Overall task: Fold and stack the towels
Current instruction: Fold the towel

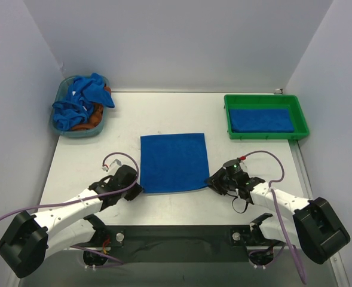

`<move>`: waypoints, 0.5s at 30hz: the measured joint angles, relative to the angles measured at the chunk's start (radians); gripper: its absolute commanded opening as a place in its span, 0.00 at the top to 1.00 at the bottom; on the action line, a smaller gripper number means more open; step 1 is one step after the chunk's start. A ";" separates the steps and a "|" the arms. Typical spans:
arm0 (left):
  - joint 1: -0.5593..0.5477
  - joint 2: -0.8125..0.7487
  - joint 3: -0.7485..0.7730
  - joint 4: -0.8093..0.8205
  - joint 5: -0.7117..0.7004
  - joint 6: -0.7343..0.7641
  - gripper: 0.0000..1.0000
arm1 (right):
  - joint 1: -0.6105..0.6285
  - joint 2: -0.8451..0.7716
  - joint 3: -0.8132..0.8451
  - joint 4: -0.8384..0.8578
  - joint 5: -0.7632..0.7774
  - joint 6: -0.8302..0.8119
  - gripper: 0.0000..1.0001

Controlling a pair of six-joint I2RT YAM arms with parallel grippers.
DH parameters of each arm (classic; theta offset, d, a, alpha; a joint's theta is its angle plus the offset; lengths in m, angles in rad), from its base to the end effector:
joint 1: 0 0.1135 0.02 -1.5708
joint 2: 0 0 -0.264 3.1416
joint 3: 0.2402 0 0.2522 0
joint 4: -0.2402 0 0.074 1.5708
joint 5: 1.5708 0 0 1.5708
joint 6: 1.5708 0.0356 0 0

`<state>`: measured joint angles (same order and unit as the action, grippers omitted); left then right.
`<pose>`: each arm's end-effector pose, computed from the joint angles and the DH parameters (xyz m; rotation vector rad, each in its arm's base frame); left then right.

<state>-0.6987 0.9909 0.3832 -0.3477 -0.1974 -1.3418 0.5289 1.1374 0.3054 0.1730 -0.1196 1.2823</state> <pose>0.1374 -0.1063 0.1548 -0.8989 2.4397 -0.5692 0.1748 0.1071 0.1454 0.8402 2.3207 1.0430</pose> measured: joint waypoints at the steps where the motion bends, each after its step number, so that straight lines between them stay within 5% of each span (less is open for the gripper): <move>1: 0.000 0.000 0.000 0.000 0.000 0.000 0.83 | 0.000 0.002 -0.002 0.004 0.000 0.002 0.75; 15: 0.000 -0.005 0.000 0.000 0.000 0.000 0.83 | -0.005 -0.087 -0.001 -0.037 0.000 -0.007 0.73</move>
<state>-0.6987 0.9855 0.3828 -0.3477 -0.1974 -1.3415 0.5240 1.0504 0.3042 0.1356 -0.1200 1.2751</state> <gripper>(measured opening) 0.171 0.264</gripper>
